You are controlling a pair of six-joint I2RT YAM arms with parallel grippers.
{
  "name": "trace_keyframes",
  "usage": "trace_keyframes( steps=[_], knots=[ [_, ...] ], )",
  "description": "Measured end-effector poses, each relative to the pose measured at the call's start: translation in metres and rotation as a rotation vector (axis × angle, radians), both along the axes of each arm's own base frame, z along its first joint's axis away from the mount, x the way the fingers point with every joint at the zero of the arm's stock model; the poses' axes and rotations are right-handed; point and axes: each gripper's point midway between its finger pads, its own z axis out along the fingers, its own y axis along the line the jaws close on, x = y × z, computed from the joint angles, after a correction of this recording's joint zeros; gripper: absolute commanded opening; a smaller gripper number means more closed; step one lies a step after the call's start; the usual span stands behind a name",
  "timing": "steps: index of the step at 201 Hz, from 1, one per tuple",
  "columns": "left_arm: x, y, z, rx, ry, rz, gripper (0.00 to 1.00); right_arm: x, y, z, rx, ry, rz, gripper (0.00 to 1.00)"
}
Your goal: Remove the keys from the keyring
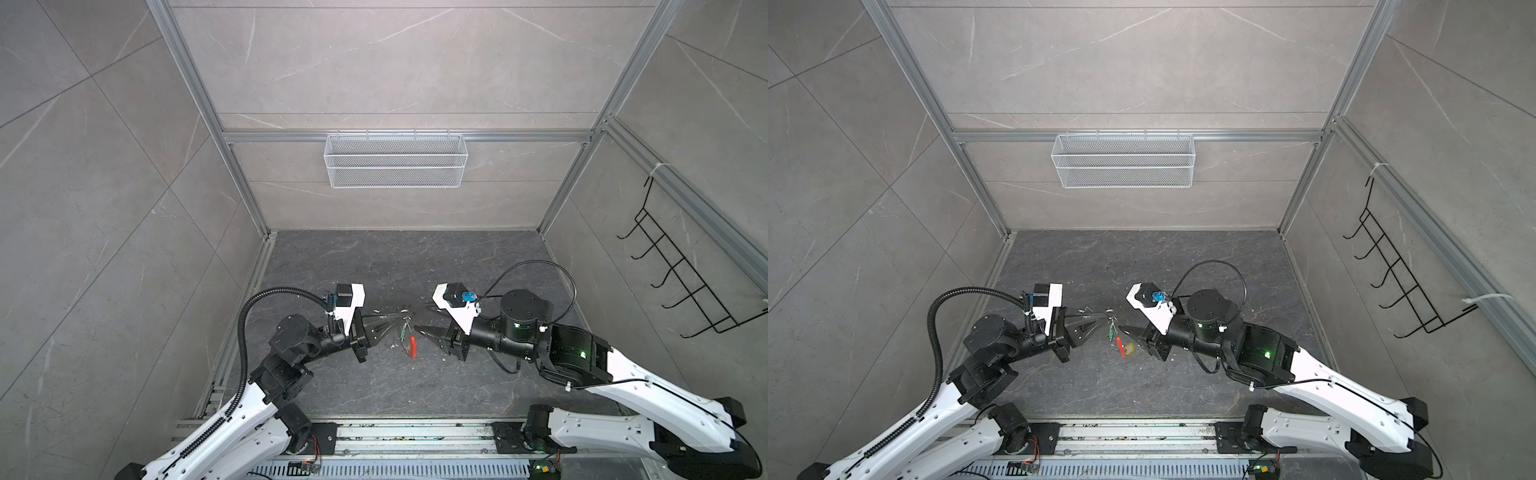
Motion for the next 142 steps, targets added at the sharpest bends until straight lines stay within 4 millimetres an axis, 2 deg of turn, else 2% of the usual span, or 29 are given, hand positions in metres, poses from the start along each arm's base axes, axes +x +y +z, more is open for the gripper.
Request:
trace_keyframes(
  steps=[41,73,142],
  knots=[
    [-0.008,-0.001,0.001,-0.001,-0.006,-0.049,0.00,-0.011,0.010,0.003,0.027,0.014,0.087,0.52],
    [-0.013,-0.001,0.003,-0.005,-0.012,-0.072,0.00,-0.013,0.018,-0.004,0.016,0.035,0.122,0.52],
    [-0.021,0.001,0.007,-0.016,-0.025,-0.100,0.00,-0.012,0.021,-0.016,-0.005,0.058,0.123,0.48]
  ],
)
